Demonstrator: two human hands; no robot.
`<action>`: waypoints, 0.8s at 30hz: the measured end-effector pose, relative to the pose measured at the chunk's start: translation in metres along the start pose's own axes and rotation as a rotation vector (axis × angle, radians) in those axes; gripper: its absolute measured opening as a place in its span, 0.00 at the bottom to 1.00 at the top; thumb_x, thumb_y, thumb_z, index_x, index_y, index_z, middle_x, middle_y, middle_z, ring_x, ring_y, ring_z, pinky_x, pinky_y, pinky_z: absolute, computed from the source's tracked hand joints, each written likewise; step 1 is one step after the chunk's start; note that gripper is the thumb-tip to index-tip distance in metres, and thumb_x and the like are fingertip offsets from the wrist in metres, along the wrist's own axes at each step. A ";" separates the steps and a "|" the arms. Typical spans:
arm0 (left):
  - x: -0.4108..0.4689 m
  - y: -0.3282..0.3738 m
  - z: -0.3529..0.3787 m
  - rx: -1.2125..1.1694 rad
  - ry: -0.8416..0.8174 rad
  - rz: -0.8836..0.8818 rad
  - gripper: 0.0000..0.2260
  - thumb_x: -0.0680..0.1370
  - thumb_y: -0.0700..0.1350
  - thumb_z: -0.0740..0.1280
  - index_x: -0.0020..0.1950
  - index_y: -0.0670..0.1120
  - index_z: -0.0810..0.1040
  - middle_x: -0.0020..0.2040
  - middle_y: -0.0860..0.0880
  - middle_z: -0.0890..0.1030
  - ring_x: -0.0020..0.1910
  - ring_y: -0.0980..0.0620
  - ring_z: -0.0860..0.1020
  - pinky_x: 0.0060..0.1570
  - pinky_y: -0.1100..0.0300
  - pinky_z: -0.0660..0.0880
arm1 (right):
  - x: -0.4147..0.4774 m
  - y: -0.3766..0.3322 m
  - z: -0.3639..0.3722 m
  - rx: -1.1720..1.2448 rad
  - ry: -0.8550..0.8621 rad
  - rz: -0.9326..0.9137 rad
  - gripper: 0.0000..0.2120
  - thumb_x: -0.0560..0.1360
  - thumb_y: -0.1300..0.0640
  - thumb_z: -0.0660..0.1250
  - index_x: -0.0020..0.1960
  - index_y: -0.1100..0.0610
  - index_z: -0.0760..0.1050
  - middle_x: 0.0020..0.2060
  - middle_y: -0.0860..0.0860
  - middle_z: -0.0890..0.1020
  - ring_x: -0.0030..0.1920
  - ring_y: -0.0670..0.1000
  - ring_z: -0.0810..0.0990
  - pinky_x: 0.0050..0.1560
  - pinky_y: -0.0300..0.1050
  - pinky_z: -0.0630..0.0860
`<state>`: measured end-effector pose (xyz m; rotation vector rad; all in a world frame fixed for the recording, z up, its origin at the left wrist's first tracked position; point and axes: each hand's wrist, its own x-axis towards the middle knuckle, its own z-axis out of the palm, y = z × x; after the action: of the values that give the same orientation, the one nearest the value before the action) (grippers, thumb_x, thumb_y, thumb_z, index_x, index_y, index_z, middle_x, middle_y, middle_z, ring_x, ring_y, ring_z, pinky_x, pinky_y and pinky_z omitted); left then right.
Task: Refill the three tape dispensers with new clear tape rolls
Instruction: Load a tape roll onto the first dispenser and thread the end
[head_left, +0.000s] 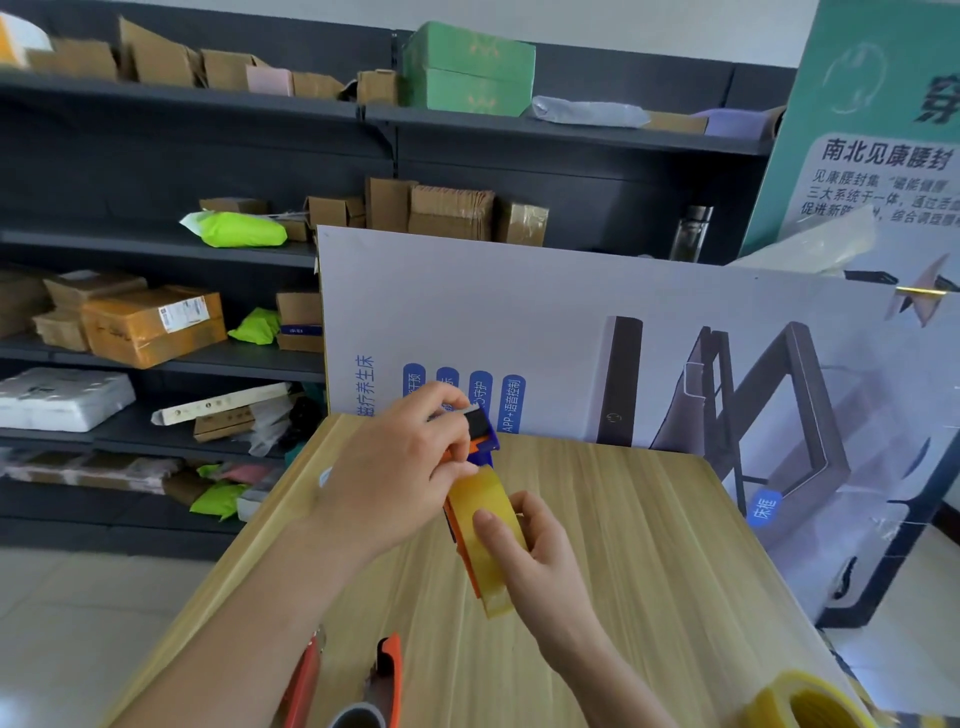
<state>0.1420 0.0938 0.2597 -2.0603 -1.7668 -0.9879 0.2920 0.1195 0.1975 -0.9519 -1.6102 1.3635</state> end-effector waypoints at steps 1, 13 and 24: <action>0.000 0.001 0.001 -0.017 0.025 -0.016 0.10 0.71 0.45 0.74 0.37 0.47 0.73 0.56 0.54 0.78 0.51 0.52 0.78 0.43 0.54 0.77 | 0.000 0.000 0.000 -0.013 0.000 -0.009 0.23 0.68 0.40 0.68 0.48 0.60 0.73 0.42 0.66 0.79 0.39 0.55 0.77 0.43 0.62 0.78; 0.013 0.002 0.009 -0.033 0.027 -0.209 0.10 0.75 0.48 0.69 0.39 0.50 0.70 0.43 0.51 0.84 0.43 0.51 0.81 0.43 0.50 0.78 | 0.014 -0.003 -0.011 -0.140 -0.205 0.246 0.17 0.63 0.44 0.69 0.47 0.53 0.79 0.35 0.46 0.79 0.36 0.44 0.77 0.37 0.38 0.73; 0.023 -0.015 -0.005 -0.271 -0.236 -0.353 0.11 0.74 0.45 0.70 0.36 0.53 0.70 0.50 0.56 0.84 0.46 0.66 0.80 0.44 0.59 0.80 | 0.019 0.009 -0.014 -0.034 -0.100 0.237 0.12 0.74 0.41 0.69 0.44 0.50 0.79 0.29 0.41 0.83 0.30 0.37 0.81 0.29 0.29 0.74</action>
<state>0.1273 0.1123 0.2744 -2.1391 -2.2906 -1.1753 0.2973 0.1434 0.1919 -1.1393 -1.6385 1.5700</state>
